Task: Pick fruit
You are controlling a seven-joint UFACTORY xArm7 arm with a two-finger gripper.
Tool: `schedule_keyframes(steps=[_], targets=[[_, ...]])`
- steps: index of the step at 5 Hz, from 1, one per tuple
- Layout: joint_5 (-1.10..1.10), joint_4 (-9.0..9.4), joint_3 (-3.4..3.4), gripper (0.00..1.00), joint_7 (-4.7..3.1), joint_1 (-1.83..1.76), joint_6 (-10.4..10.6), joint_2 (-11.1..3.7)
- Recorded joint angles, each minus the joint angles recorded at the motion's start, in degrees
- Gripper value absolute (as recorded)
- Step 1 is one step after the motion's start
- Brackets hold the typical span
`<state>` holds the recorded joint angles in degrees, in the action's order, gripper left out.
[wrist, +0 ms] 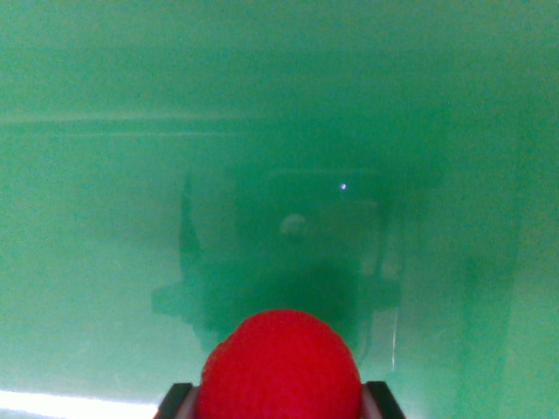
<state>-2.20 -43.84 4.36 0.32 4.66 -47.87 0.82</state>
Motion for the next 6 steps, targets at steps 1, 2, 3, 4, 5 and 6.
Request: schedule_keyframes(steps=[1, 2, 3, 4, 5, 6], targets=[[0.00, 0.00, 0.00, 1.00, 0.00, 0.00, 0.0, 0.00], [0.14, -1.53, 0.01, 1.00, -0.15, 0.04, -2.5, 0.98], [0.14, -1.53, 0.01, 1.00, -0.15, 0.04, -2.5, 0.98], [0.28, -3.13, 0.03, 1.00, -0.30, 0.07, -5.1, 2.01], [0.28, -3.13, 0.03, 1.00, -0.30, 0.07, -5.1, 2.01], [0.42, -4.67, 0.04, 1.00, -0.45, 0.11, -7.7, 3.00]])
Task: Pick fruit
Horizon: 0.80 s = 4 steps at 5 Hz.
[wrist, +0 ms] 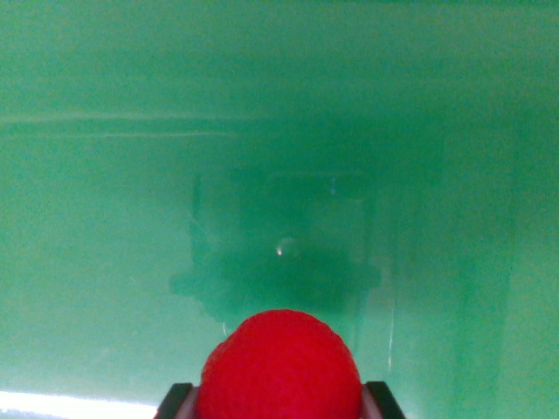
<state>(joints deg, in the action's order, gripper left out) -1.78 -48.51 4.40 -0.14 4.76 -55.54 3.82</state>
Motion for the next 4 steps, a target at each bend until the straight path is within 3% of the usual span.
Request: schedule_keyframes(steps=[1, 2, 3, 4], targets=[[0.00, 0.00, 0.00, 1.00, 0.00, 0.00, 0.0, 0.00], [0.15, -1.67, 0.01, 1.00, -0.16, 0.04, -2.7, 1.07], [0.15, -1.67, 0.01, 1.00, -0.16, 0.04, -2.7, 1.07], [0.30, -3.34, 0.03, 1.00, -0.32, 0.08, -5.5, 2.15]])
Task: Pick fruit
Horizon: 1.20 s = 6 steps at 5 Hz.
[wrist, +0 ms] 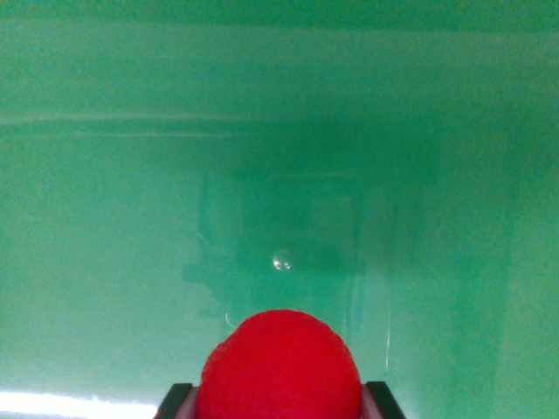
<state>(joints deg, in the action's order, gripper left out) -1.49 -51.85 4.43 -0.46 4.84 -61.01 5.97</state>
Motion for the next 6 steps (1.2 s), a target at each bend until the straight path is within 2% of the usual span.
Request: schedule_keyframes(steps=[1, 2, 3, 4, 6], targets=[[0.15, -1.65, 0.01, 1.00, -0.16, 0.04, -2.7, 1.06], [0.00, 0.00, 0.00, 1.00, 0.00, 0.00, 0.0, 0.00], [0.29, -3.23, 0.03, 1.00, -0.31, 0.07, -5.3, 2.08], [0.29, -3.23, 0.03, 1.00, -0.31, 0.07, -5.3, 2.08], [0.57, -6.42, 0.05, 1.00, -0.62, 0.15, -10.5, 4.13]])
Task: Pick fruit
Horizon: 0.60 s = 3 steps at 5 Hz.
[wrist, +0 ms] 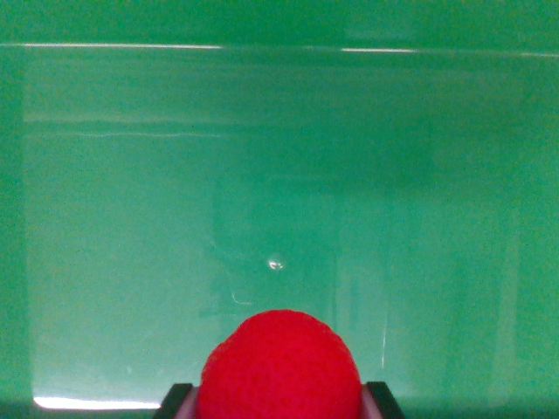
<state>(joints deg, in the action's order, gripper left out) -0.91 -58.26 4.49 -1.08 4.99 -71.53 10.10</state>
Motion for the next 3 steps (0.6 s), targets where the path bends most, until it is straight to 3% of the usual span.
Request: schedule_keyframes(steps=[1, 2, 3], targets=[[0.00, 0.00, 0.00, 1.00, 0.00, 0.00, 0.0, 0.00], [0.13, -1.47, 0.01, 1.00, -0.14, 0.03, -2.4, 0.94], [0.13, -1.47, 0.01, 1.00, -0.14, 0.03, -2.4, 0.94]])
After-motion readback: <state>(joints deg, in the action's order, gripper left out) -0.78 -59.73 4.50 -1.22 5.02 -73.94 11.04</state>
